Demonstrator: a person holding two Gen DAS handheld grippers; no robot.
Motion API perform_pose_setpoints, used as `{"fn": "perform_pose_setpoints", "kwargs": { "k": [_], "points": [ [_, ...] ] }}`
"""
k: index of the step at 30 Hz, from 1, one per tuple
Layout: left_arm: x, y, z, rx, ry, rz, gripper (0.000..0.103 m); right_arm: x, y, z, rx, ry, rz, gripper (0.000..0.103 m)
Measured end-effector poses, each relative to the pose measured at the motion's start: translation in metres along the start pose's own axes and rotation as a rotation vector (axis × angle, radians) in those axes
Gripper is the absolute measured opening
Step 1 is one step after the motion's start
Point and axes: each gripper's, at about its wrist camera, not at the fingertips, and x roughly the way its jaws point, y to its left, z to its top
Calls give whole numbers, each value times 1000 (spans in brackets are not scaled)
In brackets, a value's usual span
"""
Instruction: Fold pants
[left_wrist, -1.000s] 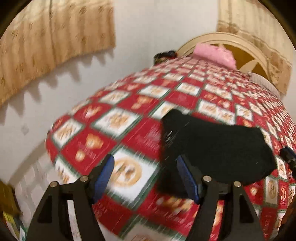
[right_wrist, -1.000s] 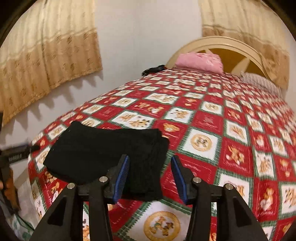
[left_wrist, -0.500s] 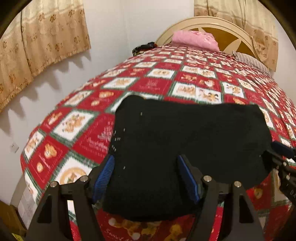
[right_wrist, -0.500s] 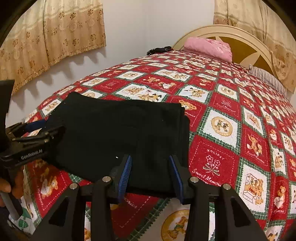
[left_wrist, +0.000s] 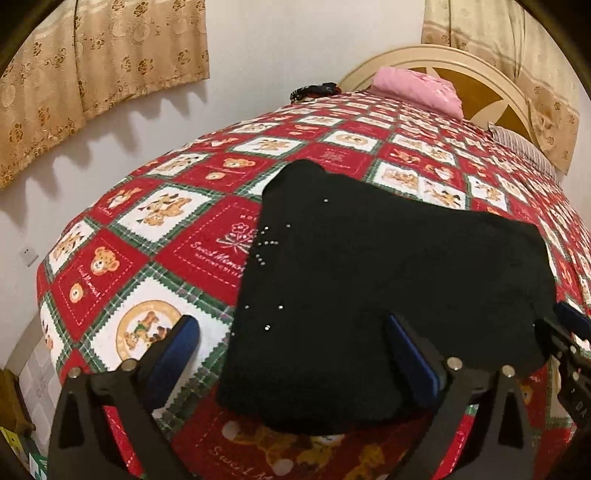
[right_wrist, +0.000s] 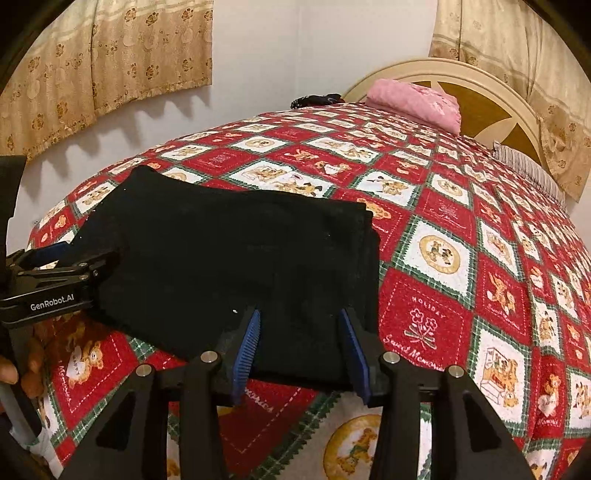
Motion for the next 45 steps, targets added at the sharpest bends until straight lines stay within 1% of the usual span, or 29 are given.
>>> {"fn": "perform_pose_setpoints", "kwargs": {
  "k": [1, 3, 5, 6, 10, 13, 16, 20, 22, 26, 29, 31, 35, 36, 38, 42, 45],
  "points": [
    [0, 1, 0, -6, 0, -2, 103, -1, 1, -1, 4, -1, 0, 54],
    [-2, 1, -2, -13, -3, 2, 103, -7, 4, -4, 11, -2, -17, 58],
    [-8, -1, -6, -6, -15, 18, 103, -12, 7, -6, 19, -1, -26, 69],
    [-10, -2, -7, -3, -19, 22, 103, -15, 8, -8, 27, 8, -26, 70],
    [-20, -2, -17, -2, -29, 24, 103, -24, 6, -19, 77, 32, -8, 70],
    [-25, 2, -23, -25, -9, -3, 103, -27, 7, -25, 103, 57, -5, 70],
    [-30, 2, -29, -18, 23, -22, 103, -35, 6, -32, 142, 55, 22, 70],
    [-25, -5, -38, 26, 63, 5, 103, -38, 8, -36, 148, 64, 5, 70],
    [-27, -5, -42, 27, 54, 6, 103, -41, 8, -38, 158, 65, 11, 70],
    [-29, -6, -45, 45, 67, 4, 103, -46, 8, -43, 160, 78, -4, 70],
    [-36, -3, -48, 40, 77, -10, 103, -45, 11, -47, 166, 105, -6, 70],
    [-42, -4, -54, 55, 81, -13, 103, -48, 13, -51, 167, 114, -2, 70],
    [-59, -7, -70, 70, 94, -26, 103, -58, 18, -59, 180, 132, 2, 70],
    [-64, -6, -72, 67, 88, -28, 103, -61, 19, -61, 186, 132, 2, 70],
    [-80, -4, -78, 53, 47, -24, 103, -70, 20, -67, 201, 118, -7, 70],
    [-109, 5, -86, 32, -21, -30, 103, -95, 27, -79, 209, 58, -59, 71],
    [-131, 10, -90, 29, -83, -42, 103, -114, 34, -83, 204, -4, -94, 71]
  ]
}}
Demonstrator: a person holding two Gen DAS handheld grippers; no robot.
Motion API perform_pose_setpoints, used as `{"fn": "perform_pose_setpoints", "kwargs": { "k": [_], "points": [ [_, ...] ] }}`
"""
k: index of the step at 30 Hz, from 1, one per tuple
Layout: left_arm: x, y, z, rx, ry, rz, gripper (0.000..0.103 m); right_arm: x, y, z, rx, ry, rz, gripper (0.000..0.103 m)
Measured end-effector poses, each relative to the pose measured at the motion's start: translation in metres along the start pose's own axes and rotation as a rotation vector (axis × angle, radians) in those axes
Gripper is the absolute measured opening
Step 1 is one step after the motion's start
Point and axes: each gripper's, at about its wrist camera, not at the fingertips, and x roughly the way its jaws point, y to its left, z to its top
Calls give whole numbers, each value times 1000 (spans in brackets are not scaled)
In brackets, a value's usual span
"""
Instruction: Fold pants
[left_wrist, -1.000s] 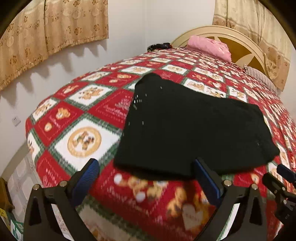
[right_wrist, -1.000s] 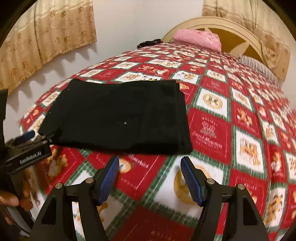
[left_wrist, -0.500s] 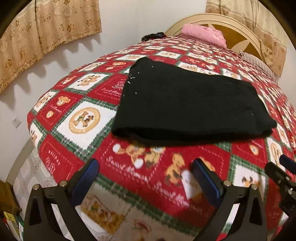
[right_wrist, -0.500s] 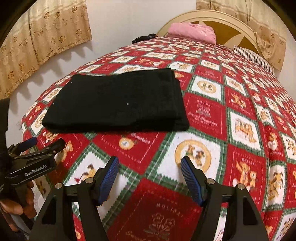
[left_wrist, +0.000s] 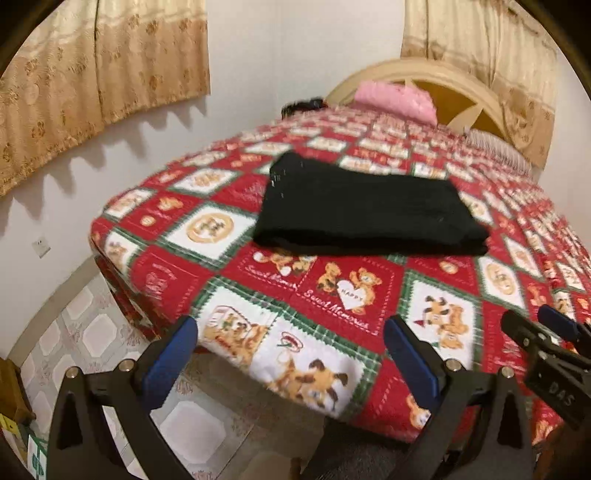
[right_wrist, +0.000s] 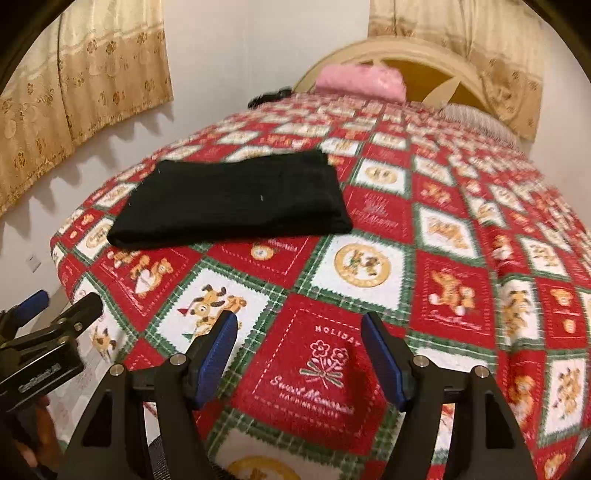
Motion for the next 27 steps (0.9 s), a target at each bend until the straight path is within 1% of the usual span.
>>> {"fn": "perform_pose_setpoints", "kwargs": {
  "k": [2, 4, 7, 8, 10, 13, 16, 27],
  "points": [
    [-15, -1, 3, 3, -55, 19, 103, -14, 2, 0, -2, -45, -10, 71],
    [-23, -3, 11, 11, -94, 7, 103, -27, 4, 1, -5, -87, -26, 71],
    [-37, -7, 16, 34, -149, 14, 103, -52, 7, 3, -9, -170, -43, 78],
    [-43, -9, 17, 42, -174, 18, 103, -55, 7, 4, -6, -184, -45, 79],
    [-49, -11, 17, 50, -194, 14, 103, -66, 5, 6, 8, -218, -45, 80],
    [-55, -14, 19, 60, -209, 3, 103, -70, 3, 9, 21, -236, -45, 80],
    [-57, -14, 18, 56, -217, 2, 103, -68, 4, 10, 25, -226, -37, 80],
    [-56, -21, 12, 65, -192, 14, 103, -66, 0, 6, 42, -213, -33, 80]
  ]
}}
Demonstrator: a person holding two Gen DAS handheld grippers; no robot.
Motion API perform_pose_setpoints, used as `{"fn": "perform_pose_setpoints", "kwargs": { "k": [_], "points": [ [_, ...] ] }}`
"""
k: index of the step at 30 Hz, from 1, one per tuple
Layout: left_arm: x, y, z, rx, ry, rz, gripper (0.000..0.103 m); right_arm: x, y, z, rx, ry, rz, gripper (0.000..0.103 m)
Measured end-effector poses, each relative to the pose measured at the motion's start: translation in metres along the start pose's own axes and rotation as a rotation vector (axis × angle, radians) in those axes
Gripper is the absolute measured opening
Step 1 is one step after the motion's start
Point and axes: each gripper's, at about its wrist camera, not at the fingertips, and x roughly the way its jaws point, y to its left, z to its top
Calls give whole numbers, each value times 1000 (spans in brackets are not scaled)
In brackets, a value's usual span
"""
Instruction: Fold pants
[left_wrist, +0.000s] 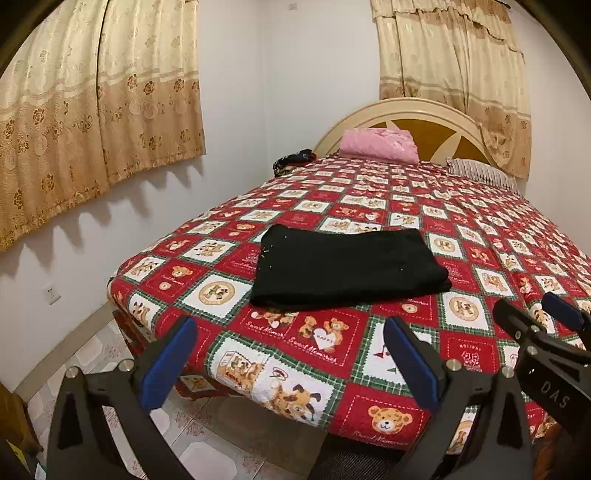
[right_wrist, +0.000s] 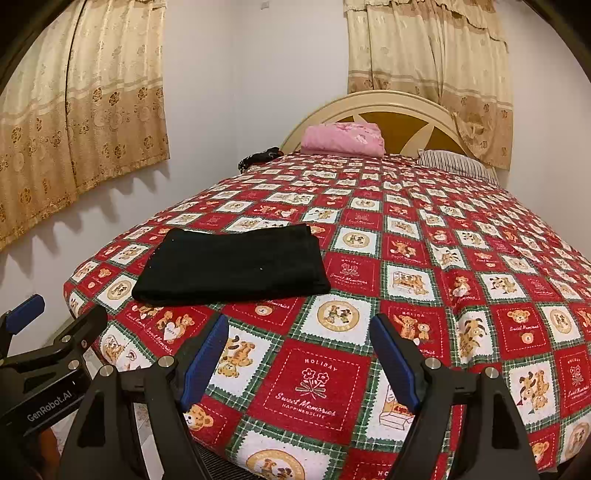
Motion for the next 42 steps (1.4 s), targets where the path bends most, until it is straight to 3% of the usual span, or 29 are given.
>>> {"fn": "perform_pose_setpoints", "kwargs": {
  "k": [25, 35, 42],
  "points": [
    [-4, -4, 5, 51, -31, 48, 103, -1, -3, -3, 12, -2, 2, 80],
    [0, -3, 4, 34, 0, 78, 103, 0, -5, -5, 16, 5, 0, 80],
    [-1, -3, 4, 32, 4, 53, 103, 1, -6, -6, 19, 6, -2, 80]
  ]
}}
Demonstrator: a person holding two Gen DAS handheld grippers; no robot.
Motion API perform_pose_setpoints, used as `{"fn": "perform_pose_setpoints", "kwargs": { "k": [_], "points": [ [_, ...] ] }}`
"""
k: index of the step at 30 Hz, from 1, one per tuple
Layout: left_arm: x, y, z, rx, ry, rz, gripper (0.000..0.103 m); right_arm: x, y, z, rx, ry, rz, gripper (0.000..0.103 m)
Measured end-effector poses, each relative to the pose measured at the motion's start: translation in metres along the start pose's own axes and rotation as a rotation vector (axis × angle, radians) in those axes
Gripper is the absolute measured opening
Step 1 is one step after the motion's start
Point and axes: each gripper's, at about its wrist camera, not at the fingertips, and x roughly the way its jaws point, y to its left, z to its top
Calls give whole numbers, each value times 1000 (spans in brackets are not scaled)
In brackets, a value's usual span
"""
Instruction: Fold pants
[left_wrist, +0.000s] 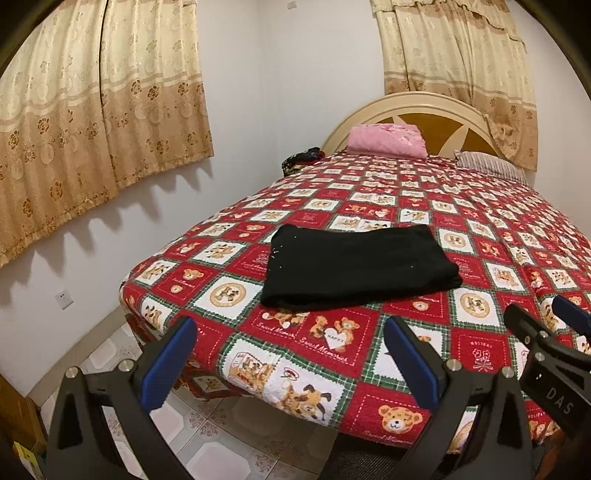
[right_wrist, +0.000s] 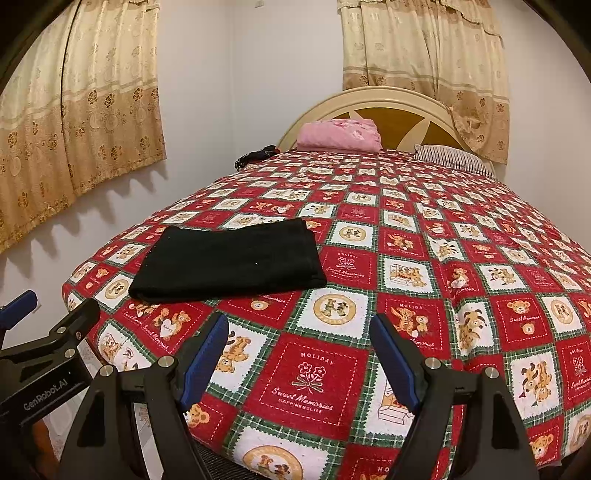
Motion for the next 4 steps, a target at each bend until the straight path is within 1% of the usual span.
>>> {"fn": "perform_pose_setpoints", "kwargs": {
  "k": [4],
  "points": [
    [0, -3, 0, 13, 1, -10, 103, 0, -1, 0, 1, -3, -1, 80]
  ]
}}
